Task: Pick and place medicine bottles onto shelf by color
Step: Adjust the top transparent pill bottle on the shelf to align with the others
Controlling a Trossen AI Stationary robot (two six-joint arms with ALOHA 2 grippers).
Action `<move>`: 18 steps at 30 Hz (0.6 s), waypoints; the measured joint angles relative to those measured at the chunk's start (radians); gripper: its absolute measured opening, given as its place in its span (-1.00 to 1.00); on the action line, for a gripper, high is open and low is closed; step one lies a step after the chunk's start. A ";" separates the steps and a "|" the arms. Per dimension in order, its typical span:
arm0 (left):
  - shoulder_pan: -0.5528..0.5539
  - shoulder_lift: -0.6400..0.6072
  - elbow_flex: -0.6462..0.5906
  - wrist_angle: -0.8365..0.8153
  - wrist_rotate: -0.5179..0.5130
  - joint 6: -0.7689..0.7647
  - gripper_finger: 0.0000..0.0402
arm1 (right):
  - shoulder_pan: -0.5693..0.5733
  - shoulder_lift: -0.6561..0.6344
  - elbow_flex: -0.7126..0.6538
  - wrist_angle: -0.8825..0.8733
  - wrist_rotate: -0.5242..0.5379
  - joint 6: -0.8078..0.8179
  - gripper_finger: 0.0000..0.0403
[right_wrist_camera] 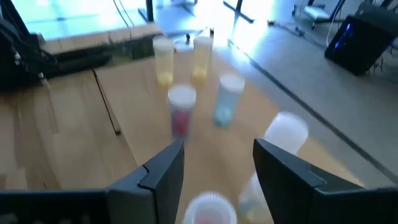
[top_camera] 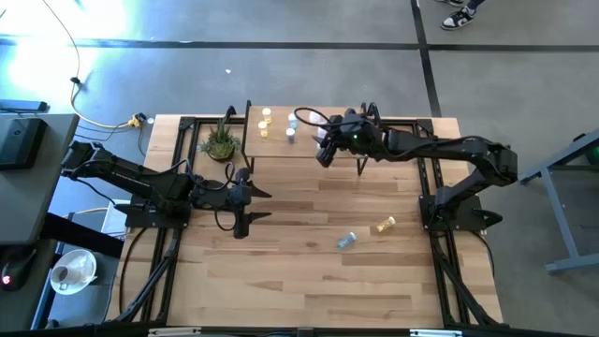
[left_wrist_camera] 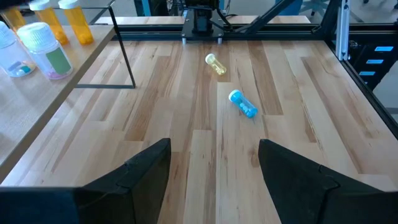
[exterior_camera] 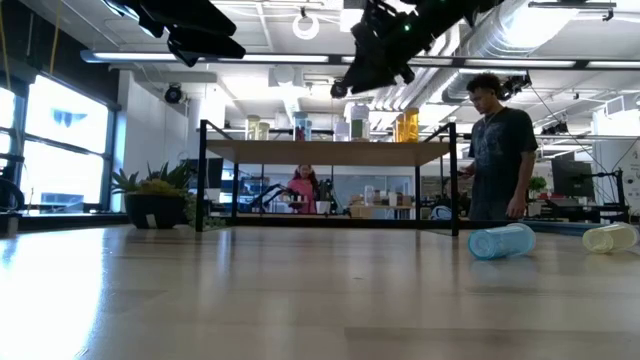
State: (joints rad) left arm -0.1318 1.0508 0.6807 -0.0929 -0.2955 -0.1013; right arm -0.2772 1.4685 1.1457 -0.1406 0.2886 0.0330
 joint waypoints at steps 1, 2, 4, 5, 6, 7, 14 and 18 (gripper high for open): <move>0.000 0.000 0.000 0.000 0.000 0.000 0.15 | -0.001 0.000 0.014 -0.001 0.000 -0.011 -0.09; 0.000 0.000 0.000 0.000 0.000 0.000 0.15 | -0.004 0.000 0.031 -0.005 -0.002 -0.016 -0.09; 0.000 0.000 0.000 0.000 0.000 0.000 0.15 | -0.017 0.000 0.071 -0.023 -0.015 -0.031 -0.09; 0.000 0.000 0.000 0.000 0.000 0.000 0.15 | -0.025 0.000 0.093 -0.042 -0.019 -0.040 -0.09; 0.000 0.000 0.000 0.000 0.000 0.000 0.15 | -0.035 0.000 0.114 -0.063 -0.020 -0.044 -0.09; 0.000 0.000 0.000 0.000 0.000 0.000 0.15 | -0.047 0.000 0.137 -0.087 -0.021 -0.045 -0.09; 0.000 0.000 0.000 0.000 -0.004 0.000 0.15 | -0.146 0.042 0.323 -0.232 -0.056 -0.068 -0.09; 0.000 0.000 0.000 0.002 -0.004 -0.002 0.15 | -0.199 0.117 0.466 -0.381 -0.118 -0.066 -0.09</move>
State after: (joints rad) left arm -0.1314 1.0504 0.6807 -0.0906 -0.2996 -0.1035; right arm -0.4759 1.5851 1.6114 -0.5219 0.1704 -0.0334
